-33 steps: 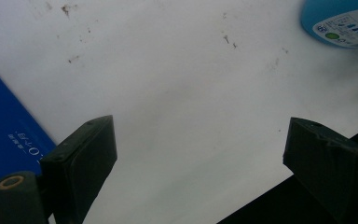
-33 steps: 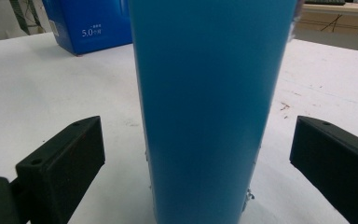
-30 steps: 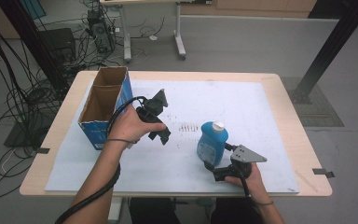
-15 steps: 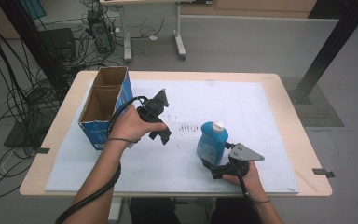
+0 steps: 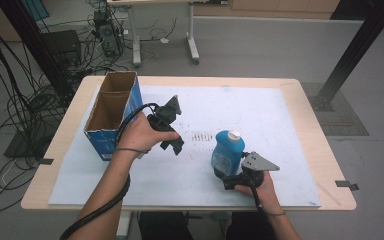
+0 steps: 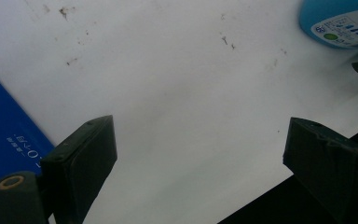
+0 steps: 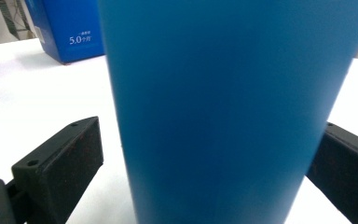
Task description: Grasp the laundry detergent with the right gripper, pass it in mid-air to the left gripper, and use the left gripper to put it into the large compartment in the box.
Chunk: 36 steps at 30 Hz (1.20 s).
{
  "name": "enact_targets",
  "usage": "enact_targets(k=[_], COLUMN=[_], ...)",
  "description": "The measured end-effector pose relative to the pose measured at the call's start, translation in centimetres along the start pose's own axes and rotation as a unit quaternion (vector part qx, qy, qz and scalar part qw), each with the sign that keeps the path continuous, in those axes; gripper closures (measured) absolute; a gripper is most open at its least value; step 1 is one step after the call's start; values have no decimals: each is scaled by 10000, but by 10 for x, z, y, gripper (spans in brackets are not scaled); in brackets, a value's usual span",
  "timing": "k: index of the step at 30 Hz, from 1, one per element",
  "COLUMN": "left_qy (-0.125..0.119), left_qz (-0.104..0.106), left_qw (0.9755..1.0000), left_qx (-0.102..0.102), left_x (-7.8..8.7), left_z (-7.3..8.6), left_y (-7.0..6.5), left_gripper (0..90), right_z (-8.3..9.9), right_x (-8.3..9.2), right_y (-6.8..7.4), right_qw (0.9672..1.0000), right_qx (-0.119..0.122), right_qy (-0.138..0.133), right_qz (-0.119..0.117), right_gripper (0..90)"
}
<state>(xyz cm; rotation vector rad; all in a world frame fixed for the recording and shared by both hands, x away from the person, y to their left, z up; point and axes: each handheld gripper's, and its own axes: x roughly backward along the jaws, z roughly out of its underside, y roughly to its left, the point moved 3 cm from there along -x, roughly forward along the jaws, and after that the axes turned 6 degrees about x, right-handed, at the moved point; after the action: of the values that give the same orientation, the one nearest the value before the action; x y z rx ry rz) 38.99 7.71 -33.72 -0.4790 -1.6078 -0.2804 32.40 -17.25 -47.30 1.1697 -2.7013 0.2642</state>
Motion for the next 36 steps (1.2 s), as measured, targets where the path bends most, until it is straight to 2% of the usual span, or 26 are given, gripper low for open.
enact_targets(k=[14,36], left_qy=[-26,16], left_qz=[1,-3], left_qw=[10000,10000], left_qx=[7,-3], left_x=[1,0], left_z=[-1,-2], left_y=[0,-1], left_gripper=[100,100], right_z=[-1,-1], right_x=[-4,-4], right_y=[1,0], right_qw=[9999,9999], right_qx=[5,-28], right_qy=[-51,-71], right_qz=[117,117], right_gripper=[23,26])
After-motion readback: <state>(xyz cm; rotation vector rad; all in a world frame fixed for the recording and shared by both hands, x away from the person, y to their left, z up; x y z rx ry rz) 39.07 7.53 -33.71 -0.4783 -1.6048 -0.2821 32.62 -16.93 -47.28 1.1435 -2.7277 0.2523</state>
